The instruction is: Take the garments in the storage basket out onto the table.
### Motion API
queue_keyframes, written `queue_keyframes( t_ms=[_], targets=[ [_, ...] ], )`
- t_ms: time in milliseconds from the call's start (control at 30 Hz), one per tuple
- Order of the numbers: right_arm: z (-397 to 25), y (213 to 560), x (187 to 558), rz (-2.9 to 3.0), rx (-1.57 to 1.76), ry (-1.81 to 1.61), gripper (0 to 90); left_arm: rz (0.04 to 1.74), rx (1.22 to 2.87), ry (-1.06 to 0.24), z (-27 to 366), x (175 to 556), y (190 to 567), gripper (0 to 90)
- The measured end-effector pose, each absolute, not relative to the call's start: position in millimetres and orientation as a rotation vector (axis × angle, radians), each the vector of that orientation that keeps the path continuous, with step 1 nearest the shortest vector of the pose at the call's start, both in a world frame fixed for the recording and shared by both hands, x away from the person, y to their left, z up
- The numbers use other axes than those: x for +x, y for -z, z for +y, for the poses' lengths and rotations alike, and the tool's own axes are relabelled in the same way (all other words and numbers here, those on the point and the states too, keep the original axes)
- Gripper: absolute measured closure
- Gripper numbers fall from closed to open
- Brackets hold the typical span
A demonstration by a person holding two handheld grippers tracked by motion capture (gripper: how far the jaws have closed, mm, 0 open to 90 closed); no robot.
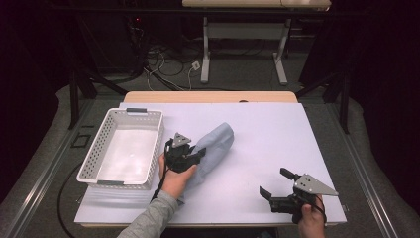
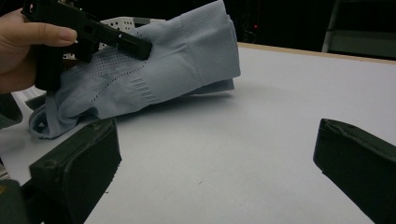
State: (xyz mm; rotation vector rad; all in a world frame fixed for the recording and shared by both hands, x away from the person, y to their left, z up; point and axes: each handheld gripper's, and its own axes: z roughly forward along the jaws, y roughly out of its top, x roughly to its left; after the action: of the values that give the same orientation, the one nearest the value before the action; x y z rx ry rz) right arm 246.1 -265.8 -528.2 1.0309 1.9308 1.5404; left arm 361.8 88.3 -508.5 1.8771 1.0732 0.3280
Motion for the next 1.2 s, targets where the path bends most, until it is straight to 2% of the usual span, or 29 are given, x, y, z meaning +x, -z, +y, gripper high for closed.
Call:
queue_keyframes(
  t_ms=[233, 333, 667, 1200],
  targets=[
    [-265, 528, 246, 1.931, 1.028, -1.545, 0.5, 1.086, 1.894, -0.348, 87, 362, 509, 63.4],
    [-266, 528, 246, 1.931, 1.035, -1.542, 0.5, 1.08, 1.89, -0.368, 85, 361, 509, 57.3],
    [-265, 528, 246, 1.926, 1.023, -1.546, 0.6, 1.078, 1.833, -0.387, 94, 362, 504, 48.5],
    [-266, 527, 245, 1.931, 1.019, -1.541, 0.6, 1.031, 1.747, -0.407, 109, 350, 485, 40.6]
  ],
)
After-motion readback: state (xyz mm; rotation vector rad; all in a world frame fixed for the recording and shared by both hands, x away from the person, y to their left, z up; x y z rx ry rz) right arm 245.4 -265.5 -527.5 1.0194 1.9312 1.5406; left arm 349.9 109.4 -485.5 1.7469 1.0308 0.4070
